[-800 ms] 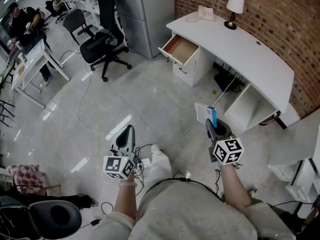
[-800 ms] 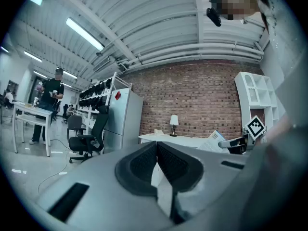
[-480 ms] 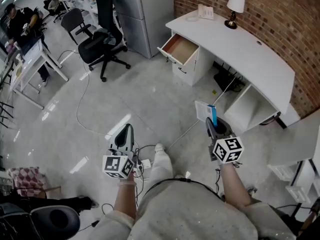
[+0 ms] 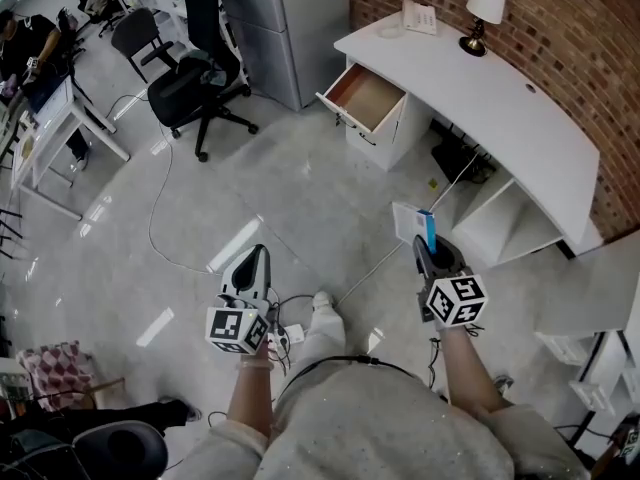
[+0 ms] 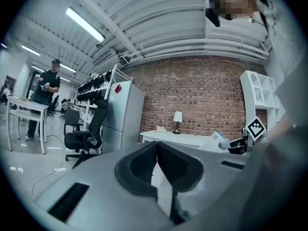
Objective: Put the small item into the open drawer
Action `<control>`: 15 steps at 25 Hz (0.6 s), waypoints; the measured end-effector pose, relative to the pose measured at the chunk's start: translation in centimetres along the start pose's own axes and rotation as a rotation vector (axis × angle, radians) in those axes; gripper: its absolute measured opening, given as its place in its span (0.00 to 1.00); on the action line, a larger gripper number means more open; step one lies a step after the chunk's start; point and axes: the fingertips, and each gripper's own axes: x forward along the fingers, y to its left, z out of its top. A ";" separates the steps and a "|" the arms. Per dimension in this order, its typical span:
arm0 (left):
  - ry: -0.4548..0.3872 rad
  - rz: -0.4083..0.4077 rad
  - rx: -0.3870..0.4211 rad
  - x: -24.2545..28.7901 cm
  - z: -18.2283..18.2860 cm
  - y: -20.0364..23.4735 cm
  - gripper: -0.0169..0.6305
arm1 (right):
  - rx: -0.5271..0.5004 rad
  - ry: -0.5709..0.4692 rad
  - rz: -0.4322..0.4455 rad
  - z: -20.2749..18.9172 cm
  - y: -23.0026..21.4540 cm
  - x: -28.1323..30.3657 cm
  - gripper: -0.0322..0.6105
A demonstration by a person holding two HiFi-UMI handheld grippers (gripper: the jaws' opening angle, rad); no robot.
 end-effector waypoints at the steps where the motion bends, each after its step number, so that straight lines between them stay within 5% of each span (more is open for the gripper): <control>1: 0.005 0.000 -0.002 0.7 -0.1 0.6 0.04 | 0.004 0.004 -0.001 0.0 -0.1 0.9 0.18; 15: 0.036 -0.083 -0.022 12.5 1.5 9.1 0.04 | 0.041 0.012 -0.079 3.3 -1.6 12.5 0.18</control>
